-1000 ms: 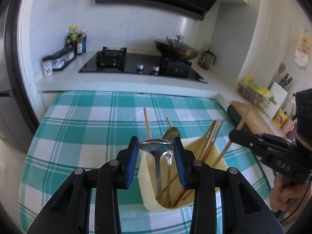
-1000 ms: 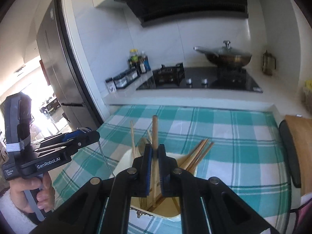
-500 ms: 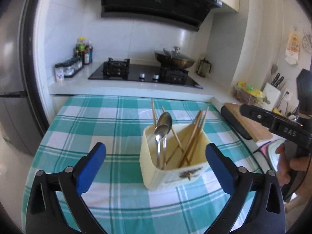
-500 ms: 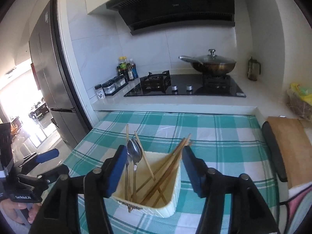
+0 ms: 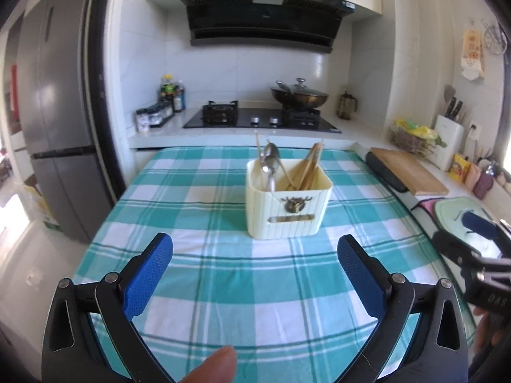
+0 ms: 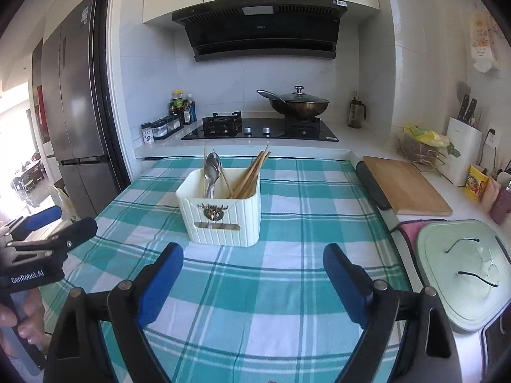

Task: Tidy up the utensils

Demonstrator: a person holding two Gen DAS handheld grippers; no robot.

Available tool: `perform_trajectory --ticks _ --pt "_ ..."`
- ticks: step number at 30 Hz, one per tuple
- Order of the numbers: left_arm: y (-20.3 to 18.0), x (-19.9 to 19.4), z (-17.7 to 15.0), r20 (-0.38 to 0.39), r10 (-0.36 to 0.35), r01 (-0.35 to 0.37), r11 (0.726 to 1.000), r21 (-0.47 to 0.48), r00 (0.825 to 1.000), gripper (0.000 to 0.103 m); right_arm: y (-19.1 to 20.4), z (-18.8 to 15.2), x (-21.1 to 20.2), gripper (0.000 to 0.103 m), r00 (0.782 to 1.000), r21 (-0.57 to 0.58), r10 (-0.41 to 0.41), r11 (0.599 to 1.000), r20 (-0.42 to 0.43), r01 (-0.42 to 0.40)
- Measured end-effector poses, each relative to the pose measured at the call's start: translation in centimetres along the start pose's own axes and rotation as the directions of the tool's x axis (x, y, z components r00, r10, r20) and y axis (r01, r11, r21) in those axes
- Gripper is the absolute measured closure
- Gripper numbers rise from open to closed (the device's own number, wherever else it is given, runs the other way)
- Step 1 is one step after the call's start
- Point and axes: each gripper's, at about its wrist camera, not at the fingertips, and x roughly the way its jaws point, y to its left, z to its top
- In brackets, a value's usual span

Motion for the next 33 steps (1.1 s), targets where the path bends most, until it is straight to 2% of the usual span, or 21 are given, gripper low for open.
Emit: perform_trajectory --ticks 4,13,19,33 --pt "0.0 -1.4 0.2 -0.001 0.082 -0.082 0.997 -0.003 0.997 0.0 1.0 -0.6 -1.6 0.012 1.0 -0.02 0.002 1.0 -0.003 -0.002" --pt "0.6 -3.9 0.2 0.007 0.104 -0.104 0.995 -0.013 0.995 0.0 2.9 0.1 -3.8 0.012 0.999 -0.062 0.01 0.998 0.05 -0.007" --pt "0.2 -3.8 0.2 -0.022 0.097 -0.097 0.995 0.009 0.995 0.0 3.4 0.1 -4.8 0.012 0.997 -0.083 0.013 0.997 0.072 -0.007" --pt "0.2 -3.7 0.1 -0.02 0.117 -0.116 0.993 0.013 0.993 0.0 3.2 0.2 -4.8 0.012 0.997 -0.08 0.01 0.997 0.077 -0.004"
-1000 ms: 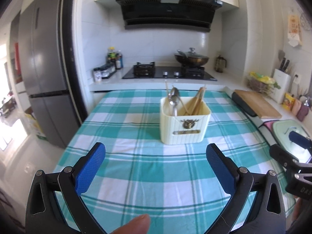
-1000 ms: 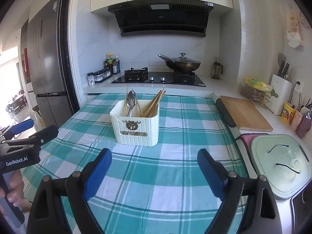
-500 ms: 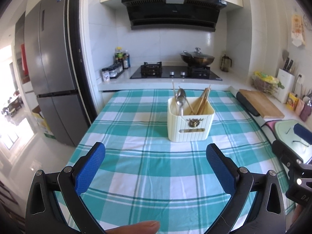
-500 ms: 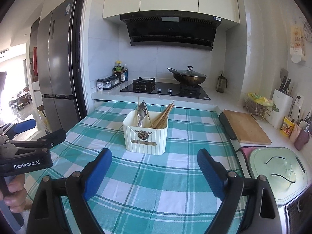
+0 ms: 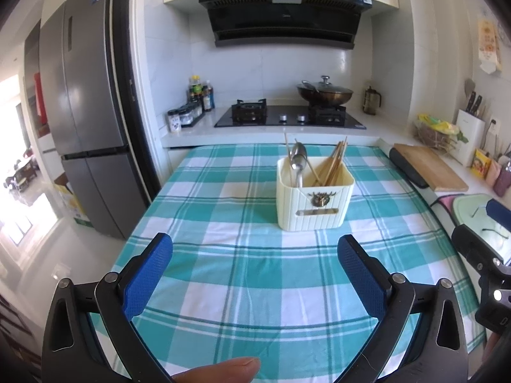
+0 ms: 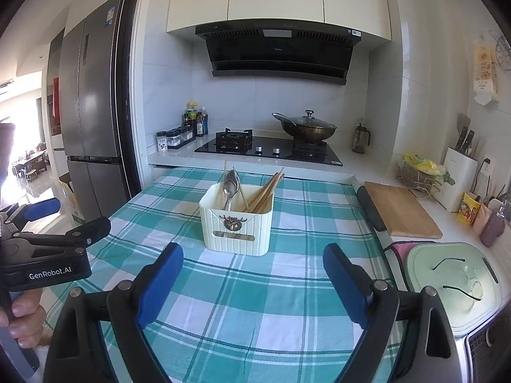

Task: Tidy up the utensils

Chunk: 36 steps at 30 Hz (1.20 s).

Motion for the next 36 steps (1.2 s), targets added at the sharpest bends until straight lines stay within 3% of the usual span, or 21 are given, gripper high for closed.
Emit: perform_trajectory --ticks 36 --pt "0.0 0.4 -0.3 0.0 0.003 -0.003 1.0 0.002 1.0 0.0 1.1 -0.2 0.0 0.012 1.0 -0.018 0.01 1.0 -0.01 -0.01"
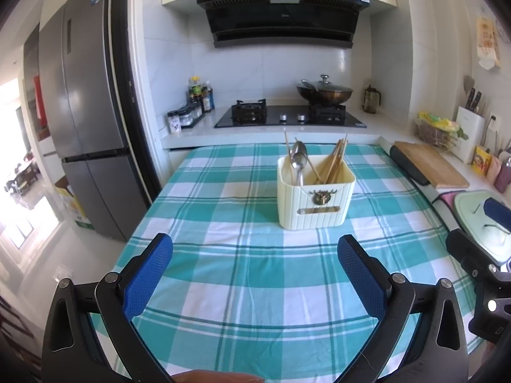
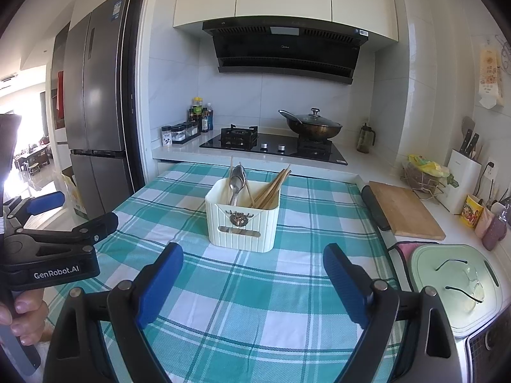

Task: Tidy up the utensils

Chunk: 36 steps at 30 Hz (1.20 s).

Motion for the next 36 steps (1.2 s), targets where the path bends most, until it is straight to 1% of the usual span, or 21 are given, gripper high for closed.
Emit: perform_trajectory --ticks 36 --pt "0.05 -0.03 -0.2 -0.005 0.0 0.0 1.0 0.001 1.0 0.0 -0.08 -0.35 0.03 0.012 1.0 -0.004 0.002 1.0 -0.003 -0.002"
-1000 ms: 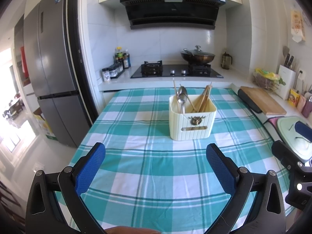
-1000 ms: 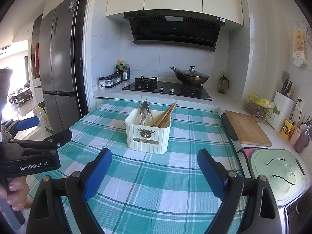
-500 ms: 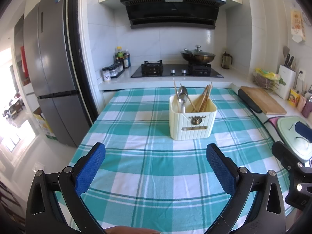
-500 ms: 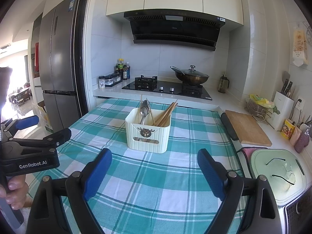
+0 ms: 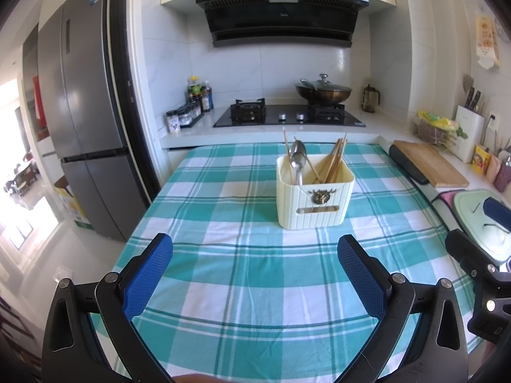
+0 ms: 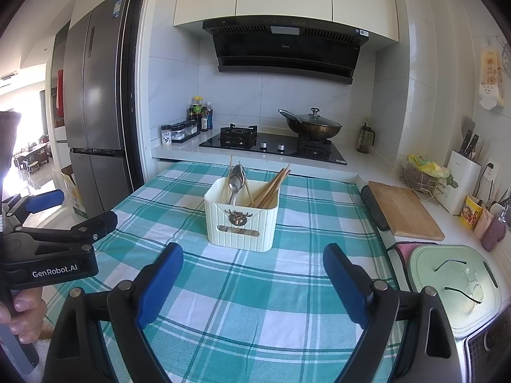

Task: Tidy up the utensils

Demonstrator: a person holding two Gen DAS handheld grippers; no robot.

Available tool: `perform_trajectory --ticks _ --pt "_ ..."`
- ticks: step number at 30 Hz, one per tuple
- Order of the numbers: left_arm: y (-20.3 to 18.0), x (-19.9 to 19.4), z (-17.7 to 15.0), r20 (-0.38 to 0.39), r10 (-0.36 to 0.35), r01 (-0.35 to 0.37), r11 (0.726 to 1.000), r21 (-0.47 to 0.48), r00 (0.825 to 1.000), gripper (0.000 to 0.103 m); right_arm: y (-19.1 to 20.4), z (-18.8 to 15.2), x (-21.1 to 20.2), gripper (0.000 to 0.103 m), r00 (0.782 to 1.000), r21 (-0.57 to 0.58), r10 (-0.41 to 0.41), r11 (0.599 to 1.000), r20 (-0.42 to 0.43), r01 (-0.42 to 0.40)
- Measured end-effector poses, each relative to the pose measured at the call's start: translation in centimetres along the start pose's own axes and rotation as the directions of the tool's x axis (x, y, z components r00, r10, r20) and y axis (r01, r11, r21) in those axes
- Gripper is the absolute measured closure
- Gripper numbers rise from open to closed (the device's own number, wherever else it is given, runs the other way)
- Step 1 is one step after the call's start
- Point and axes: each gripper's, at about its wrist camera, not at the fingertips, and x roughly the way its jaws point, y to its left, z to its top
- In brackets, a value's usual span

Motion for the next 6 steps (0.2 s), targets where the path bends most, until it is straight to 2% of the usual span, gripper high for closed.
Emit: perform_trajectory --ticks 6 --pt "-0.11 -0.12 -0.21 0.042 0.003 -0.003 1.0 0.0 0.999 0.0 -0.37 -0.22 0.18 0.012 1.0 0.0 0.001 1.0 -0.01 -0.001"
